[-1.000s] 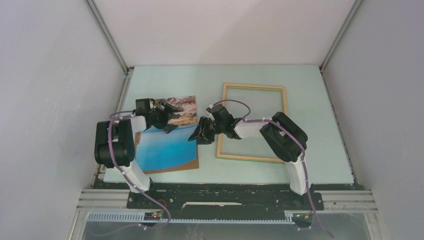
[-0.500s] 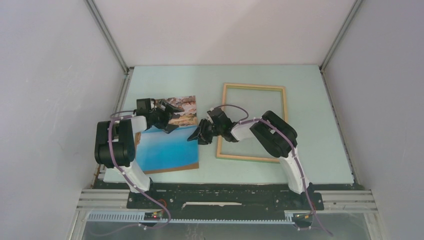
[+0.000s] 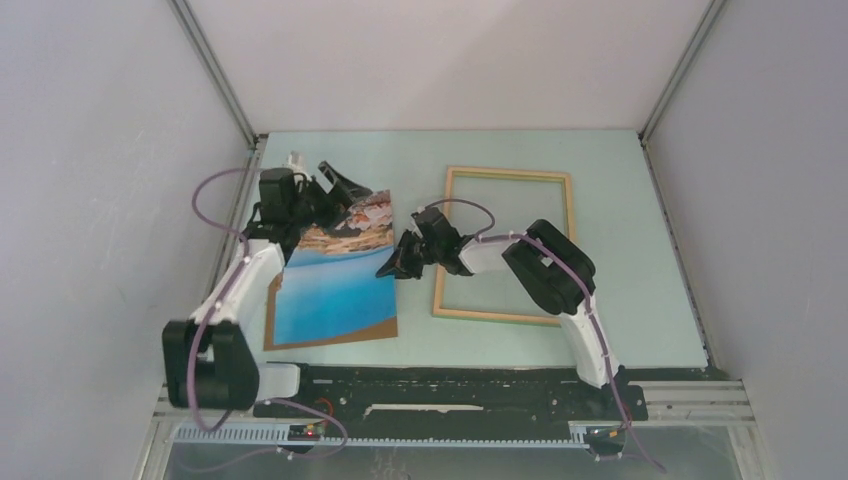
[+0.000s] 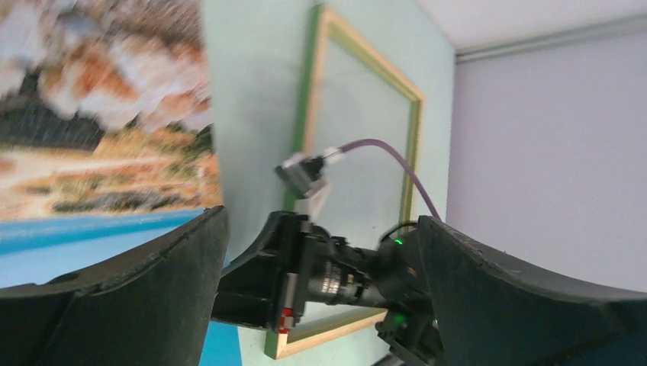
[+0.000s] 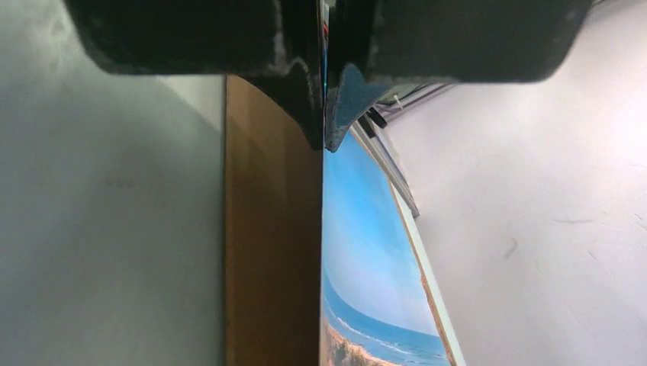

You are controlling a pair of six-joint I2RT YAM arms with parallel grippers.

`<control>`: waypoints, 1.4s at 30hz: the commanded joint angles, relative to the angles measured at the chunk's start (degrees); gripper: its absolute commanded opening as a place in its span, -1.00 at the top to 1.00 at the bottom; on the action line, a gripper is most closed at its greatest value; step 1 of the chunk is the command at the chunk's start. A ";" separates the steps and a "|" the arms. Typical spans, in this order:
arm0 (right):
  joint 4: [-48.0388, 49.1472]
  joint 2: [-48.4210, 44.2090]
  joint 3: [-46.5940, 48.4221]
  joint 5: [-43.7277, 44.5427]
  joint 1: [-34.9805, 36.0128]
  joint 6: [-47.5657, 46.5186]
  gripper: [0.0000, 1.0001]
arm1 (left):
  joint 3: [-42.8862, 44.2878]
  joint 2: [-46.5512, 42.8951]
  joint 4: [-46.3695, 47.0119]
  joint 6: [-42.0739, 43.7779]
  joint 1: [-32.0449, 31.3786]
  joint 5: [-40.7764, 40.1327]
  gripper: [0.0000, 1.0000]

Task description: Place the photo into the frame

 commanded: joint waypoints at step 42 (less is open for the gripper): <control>-95.10 -58.25 15.50 35.00 -32.22 -49.96 1.00 | 6.43 -11.80 -5.02 11.99 -9.55 -6.56 -0.99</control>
